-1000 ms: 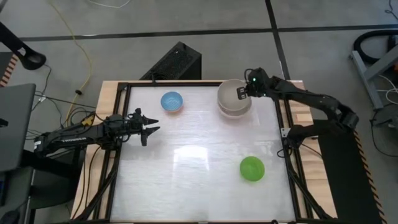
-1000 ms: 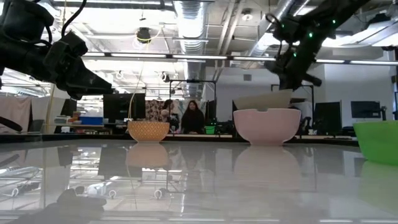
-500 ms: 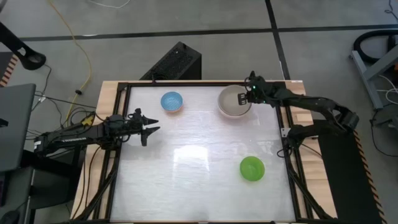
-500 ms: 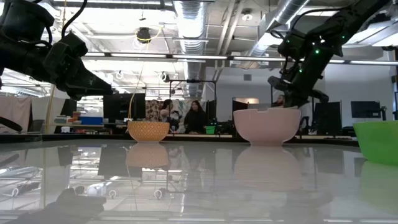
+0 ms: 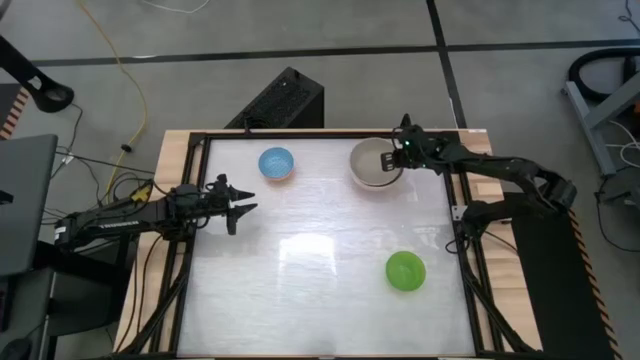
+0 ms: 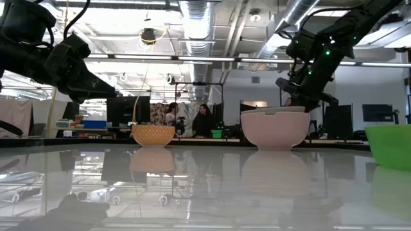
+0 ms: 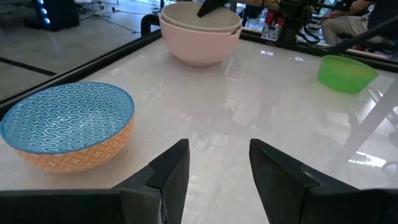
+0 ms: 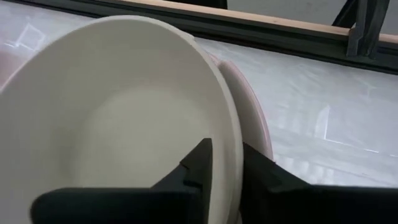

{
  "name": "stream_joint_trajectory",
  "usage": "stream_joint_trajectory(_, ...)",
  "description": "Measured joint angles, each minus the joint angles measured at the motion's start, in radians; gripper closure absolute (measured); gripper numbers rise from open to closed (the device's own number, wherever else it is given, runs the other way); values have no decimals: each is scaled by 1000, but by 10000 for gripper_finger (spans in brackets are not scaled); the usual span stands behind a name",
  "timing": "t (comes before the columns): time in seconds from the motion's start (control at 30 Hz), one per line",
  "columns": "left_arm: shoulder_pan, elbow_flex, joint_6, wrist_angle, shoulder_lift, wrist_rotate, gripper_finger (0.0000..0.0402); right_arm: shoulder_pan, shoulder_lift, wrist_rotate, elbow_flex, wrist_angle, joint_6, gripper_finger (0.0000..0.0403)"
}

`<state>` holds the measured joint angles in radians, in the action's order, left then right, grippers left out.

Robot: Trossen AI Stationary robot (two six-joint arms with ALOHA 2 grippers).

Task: Nest bowls inside each other
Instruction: Stack the gray bowl on the white bowl

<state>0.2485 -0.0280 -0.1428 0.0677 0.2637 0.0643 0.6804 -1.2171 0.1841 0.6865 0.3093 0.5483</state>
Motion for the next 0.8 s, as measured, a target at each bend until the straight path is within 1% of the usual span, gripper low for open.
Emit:
stream_joint_trajectory(0.17,0,0,0,-4,0,0,244,1,0,0,1,4,-33,294)
stream_joint_trajectory(0.27,0,0,0,-4,0,0,244,1,0,0,26,44,-67,285)
stream_joint_trajectory(0.53,0,0,0,-3,0,0,244,-3,0,6,112,146,-102,280)
stream_joint_trajectory(0.73,0,0,0,-3,0,-1,244,-37,0,85,170,265,-125,280)
stream_joint_trajectory(0.8,0,0,0,-3,0,-1,244,-50,0,100,186,279,-133,280)
